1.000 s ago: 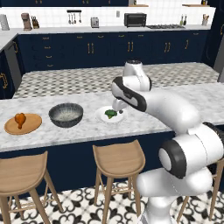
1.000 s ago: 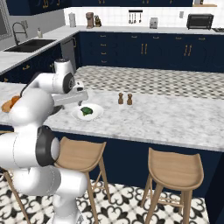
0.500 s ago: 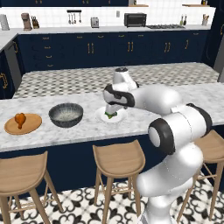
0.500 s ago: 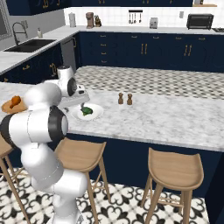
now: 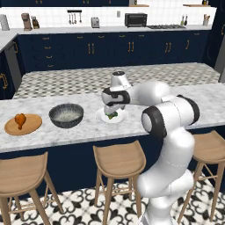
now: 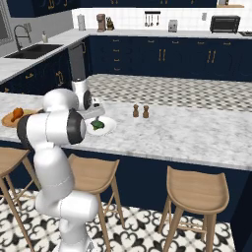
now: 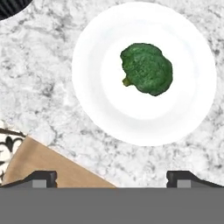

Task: Pick the chicken drumstick and broccoli from their plates and place them in the bowl. Then put the bowl in the fridge.

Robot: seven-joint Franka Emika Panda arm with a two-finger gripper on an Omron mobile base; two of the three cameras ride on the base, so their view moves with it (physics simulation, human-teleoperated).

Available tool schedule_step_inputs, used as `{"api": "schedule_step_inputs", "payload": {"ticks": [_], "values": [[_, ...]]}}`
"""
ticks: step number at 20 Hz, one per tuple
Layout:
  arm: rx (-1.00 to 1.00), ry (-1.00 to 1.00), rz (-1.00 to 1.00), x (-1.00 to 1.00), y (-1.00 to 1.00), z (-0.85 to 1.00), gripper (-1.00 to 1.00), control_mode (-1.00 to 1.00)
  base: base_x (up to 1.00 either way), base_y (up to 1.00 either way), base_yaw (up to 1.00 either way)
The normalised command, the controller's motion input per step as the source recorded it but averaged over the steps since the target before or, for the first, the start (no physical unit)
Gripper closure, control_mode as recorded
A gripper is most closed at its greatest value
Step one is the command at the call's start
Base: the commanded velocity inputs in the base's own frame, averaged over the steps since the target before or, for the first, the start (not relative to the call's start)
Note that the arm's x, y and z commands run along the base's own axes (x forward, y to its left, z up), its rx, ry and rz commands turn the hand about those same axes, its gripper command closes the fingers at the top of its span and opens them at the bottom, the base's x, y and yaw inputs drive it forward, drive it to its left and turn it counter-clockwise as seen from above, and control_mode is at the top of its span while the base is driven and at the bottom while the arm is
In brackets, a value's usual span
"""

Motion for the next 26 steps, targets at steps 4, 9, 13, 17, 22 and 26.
{"api": "schedule_step_inputs", "payload": {"ticks": [4,9,13,17,22,26], "values": [[0.00,0.00,0.00,0.59,0.07,-0.30,-1.00,-1.00,0.00,0.00,0.00],[0.00,0.00,0.00,0.48,0.06,-0.36,-1.00,-1.00,0.00,0.00,0.00],[0.00,0.00,0.00,0.67,0.01,-0.21,-1.00,-1.00,0.00,0.00,0.00],[0.00,0.00,0.00,0.49,0.03,-0.24,-1.00,-1.00,0.00,0.00,0.00],[0.00,0.00,0.00,0.08,0.01,-0.37,-1.00,-1.00,0.00,0.00,0.00],[0.00,-0.03,0.02,0.00,0.00,-0.38,1.00,-1.00,0.00,0.00,0.00]]}}
